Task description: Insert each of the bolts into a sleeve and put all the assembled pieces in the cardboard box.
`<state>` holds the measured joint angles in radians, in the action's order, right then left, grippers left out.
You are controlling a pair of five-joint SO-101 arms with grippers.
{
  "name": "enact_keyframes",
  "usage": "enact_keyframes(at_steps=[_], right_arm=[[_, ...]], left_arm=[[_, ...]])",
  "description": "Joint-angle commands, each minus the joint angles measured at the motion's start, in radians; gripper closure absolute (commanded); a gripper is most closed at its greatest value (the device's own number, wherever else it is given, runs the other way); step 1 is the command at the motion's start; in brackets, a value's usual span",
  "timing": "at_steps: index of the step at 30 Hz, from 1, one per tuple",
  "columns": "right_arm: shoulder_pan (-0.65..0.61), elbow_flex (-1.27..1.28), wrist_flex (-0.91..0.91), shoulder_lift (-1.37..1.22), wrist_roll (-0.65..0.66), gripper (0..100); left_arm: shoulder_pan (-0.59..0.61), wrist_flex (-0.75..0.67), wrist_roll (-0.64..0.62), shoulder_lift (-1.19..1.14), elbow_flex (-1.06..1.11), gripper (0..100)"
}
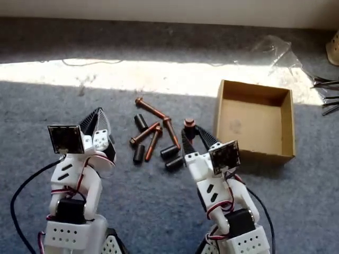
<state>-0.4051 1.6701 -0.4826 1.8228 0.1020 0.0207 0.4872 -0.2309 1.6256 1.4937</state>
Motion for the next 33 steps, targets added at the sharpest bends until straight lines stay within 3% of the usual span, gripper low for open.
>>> enact_keyframes(at_steps=[1,7,12,20,25,33], right_arm=[[0.068,-0.062,-0.116,0.008,0.009,99.5],[0.189,-0.222,-0.219,0.005,0.040,99.5],[0.191,-0.255,-0.254,0.005,0.109,99.5],[0.194,-0.257,-0.252,0.005,0.110,99.5],[0.197,-0.298,-0.248,-0.002,0.110,99.5],[0.278,-0.495,-0.245,-0.407,0.110,99.5]], left_arm=[[0.068,0.003,0.026,0.013,0.027,99],[0.071,0.003,0.215,0.013,0.099,99],[0.070,0.012,0.213,0.013,0.102,99],[0.068,0.253,0.212,0.213,0.027,99],[0.073,0.273,0.212,0.185,-0.004,99],[0.073,0.275,0.213,0.193,0.001,99]])
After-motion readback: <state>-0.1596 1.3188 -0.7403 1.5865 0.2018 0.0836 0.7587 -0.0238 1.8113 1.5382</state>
